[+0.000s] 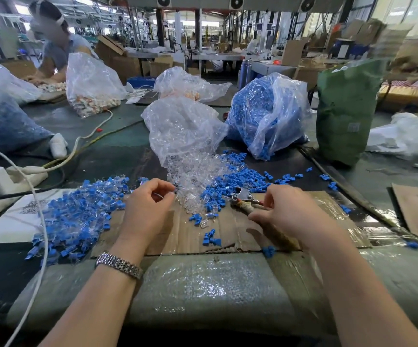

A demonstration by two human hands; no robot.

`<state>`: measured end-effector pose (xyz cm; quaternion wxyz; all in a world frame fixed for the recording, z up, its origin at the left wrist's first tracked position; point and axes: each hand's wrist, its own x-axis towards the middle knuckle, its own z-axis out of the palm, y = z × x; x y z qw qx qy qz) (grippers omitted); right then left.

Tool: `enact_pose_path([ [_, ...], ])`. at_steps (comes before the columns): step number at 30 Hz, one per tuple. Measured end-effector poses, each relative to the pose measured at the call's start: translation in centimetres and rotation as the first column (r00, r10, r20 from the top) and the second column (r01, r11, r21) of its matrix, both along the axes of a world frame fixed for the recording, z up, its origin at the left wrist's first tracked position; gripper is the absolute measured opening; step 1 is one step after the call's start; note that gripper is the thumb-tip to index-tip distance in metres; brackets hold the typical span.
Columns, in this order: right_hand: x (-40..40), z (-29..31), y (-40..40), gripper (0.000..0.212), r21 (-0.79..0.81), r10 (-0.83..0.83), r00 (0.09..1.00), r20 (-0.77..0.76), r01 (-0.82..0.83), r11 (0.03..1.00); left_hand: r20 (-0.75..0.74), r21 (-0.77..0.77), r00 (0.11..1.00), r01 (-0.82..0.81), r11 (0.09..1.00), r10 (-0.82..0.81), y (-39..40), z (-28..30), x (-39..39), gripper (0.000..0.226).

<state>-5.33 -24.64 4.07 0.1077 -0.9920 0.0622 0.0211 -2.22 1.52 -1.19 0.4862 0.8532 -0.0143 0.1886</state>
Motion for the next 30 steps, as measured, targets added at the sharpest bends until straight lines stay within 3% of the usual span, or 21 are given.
enact_pose_path([
  [3, -1.8, 1.2, -0.1, 0.052, 0.086, 0.034, 0.976, -0.215, -0.016, 0.996, -0.016, -0.022, 0.999, 0.046, 0.999, -0.046, 0.0, 0.0, -0.2, 0.007],
  [6, -3.1, 1.0, 0.8, 0.041, 0.065, 0.071, 0.933, -0.352, -0.051, 0.997, -0.026, -0.027, 0.995, 0.099, 0.995, -0.099, -0.2, 0.0, -0.3, 0.007],
  [11, -3.2, 1.1, 1.9, 0.014, 0.063, 0.115, 0.942, -0.317, -0.100, 0.993, -0.039, 0.016, 0.989, 0.145, 0.989, -0.145, -0.4, 0.0, -0.4, 0.008],
  [16, -2.2, 0.4, 3.0, 0.005, -0.096, 0.180, 0.956, -0.232, -0.206, 0.974, -0.056, 0.142, 0.981, 0.191, 0.971, -0.184, -0.6, -0.4, -0.2, 0.010],
  [21, -0.7, -0.4, 4.2, 0.019, -0.069, 0.234, 0.965, -0.115, -0.243, 0.968, -0.069, 0.323, 0.974, 0.225, 0.919, -0.214, -1.0, -0.8, 0.1, 0.009],
  [30, 2.1, -0.9, 6.1, 0.014, 0.034, 0.277, 0.961, 0.009, -0.277, 0.960, 0.011, 0.479, 0.988, 0.128, 0.869, -0.152, -1.9, -1.1, 0.2, 0.016],
])
